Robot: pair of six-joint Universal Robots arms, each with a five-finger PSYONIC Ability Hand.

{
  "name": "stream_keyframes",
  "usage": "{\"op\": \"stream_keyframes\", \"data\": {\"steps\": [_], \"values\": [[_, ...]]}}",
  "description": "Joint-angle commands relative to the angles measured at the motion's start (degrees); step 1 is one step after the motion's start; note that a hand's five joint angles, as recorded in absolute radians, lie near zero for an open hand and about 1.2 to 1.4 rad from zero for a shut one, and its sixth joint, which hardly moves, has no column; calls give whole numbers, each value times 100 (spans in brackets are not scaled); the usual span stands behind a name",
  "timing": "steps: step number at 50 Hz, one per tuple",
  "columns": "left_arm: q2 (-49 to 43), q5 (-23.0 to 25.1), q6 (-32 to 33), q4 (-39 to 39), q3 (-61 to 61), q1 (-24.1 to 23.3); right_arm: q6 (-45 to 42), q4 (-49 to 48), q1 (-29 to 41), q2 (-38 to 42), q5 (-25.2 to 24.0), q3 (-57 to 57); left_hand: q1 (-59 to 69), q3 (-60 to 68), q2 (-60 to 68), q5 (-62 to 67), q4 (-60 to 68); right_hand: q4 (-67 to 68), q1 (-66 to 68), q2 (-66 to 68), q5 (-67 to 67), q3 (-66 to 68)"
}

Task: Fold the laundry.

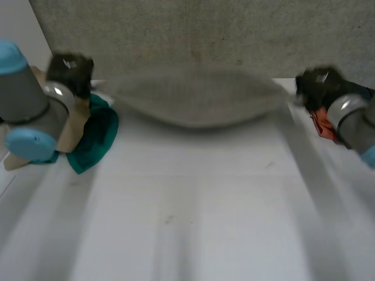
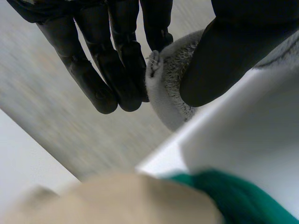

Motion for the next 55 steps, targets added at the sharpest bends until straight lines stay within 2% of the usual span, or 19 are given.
{"op": "stream_keyframes", "data": {"steps": [1, 4, 6, 10, 16, 21, 32, 37, 40, 41, 46, 52, 54, 55], "values": [[-151, 88, 112, 68, -735, 22, -644, 271, -66, 337, -51, 844, 1427, 1177, 1124, 1264, 1134, 1132, 1583, 1266, 1095, 1188], [-115, 97, 121, 41, -797, 101, -662, 271, -83, 241, -51, 1143, 1427, 1177, 1124, 1264, 1134, 897, 1348, 1031, 860, 952], [-63, 123, 121, 24, -832, 154, -697, 271, -92, 145, -51, 1318, 1427, 1177, 1124, 1264, 1134, -191, 259, -58, -229, -136], [34, 176, 121, -29, -884, 215, -750, 158, -75, 4, -60, 1591, 1427, 1177, 1124, 1264, 1134, -1390, -940, -1257, -1428, -1335], [166, 246, 121, -117, -955, 268, -855, -273, -83, -304, -104, 2031, 1427, 1177, 1124, 1264, 1134, -2132, -1682, -1998, -2169, -2077], [254, 290, 121, -170, -1025, 286, -1110, -625, -57, -497, -95, 2391, 1427, 1177, 1124, 1264, 1134, -2217, -1767, -2084, -2255, -2162], [342, 334, 121, -170, -1227, 251, -1699, -959, -101, -638, -130, 3068, 1427, 1177, 1124, 1264, 1134, -2083, -1632, -1949, -2120, -2027], [359, 334, 156, -187, -1297, 233, -1743, -1152, -145, -822, -401, 3454, 1427, 1177, 1124, 1264, 1134, -1881, -1431, -1748, -1919, -1826], [386, 326, 208, -214, -1333, 233, -1752, -1222, -171, -937, -525, 3604, 1427, 1177, 1124, 1264, 1134, -827, -377, -693, -864, -772], [420, 326, 252, -240, -1368, 242, -1752, -1266, -215, -1050, -604, 3700, 1427, 1177, 1124, 1264, 1134, 1113, 1563, 1246, 1076, 1168], [622, 334, 463, -433, -1596, 268, -1726, -1249, -364, -1376, -719, 3895, 1427, 1177, 1124, 1264, 1134, 1132, 1583, 1266, 1095, 1188], [1228, 334, 1016, -1074, -2219, 347, -1761, -785, -751, -1842, -710, 3921, 1427, 1177, 1124, 1264, 1134, 1132, 1583, 1266, 1095, 1188], [1430, 352, 1192, -1320, -2430, 374, -1804, -425, -848, -1956, -684, 3886, 1427, 1177, 1124, 1264, 1134, 1132, 1583, 1266, 1095, 1188], [1632, 369, 1402, -1626, -2649, 383, -1918, 117, -926, -2096, -614, 3834, 1427, 1177, 1124, 1264, 1134, 1132, 1583, 1266, 1095, 1188]]}}
